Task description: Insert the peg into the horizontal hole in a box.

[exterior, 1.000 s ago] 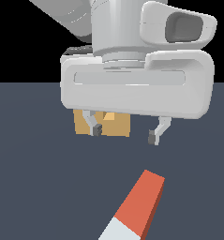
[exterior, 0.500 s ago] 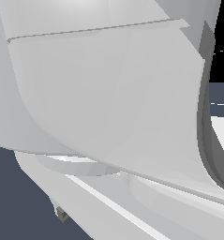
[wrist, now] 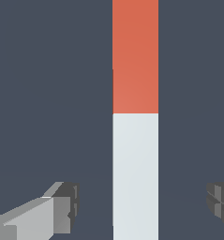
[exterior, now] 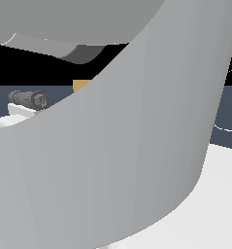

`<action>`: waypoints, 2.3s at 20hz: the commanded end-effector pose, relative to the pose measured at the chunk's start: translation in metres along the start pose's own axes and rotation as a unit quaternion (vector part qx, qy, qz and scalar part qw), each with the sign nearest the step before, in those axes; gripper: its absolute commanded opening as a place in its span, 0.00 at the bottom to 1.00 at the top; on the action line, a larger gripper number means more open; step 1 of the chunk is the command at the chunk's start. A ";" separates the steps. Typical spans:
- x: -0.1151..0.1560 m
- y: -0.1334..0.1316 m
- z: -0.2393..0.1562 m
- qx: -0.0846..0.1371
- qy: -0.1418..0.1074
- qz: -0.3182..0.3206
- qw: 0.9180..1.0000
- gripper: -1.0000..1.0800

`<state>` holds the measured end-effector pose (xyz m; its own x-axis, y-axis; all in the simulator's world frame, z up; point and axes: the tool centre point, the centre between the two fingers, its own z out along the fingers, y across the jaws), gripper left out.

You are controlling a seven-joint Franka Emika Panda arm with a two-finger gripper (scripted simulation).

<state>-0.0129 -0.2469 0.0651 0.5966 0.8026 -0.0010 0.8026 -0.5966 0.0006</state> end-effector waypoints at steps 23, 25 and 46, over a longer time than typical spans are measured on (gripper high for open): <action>0.001 -0.001 0.047 0.000 0.001 -0.001 1.000 0.00; 0.002 -0.001 0.047 0.000 0.000 -0.001 1.000 0.00; 0.136 -0.111 -0.010 0.000 0.000 -0.233 0.973 0.00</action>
<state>-0.0183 -0.0814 0.0703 0.1980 0.9802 -0.0008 0.9802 -0.1980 -0.0019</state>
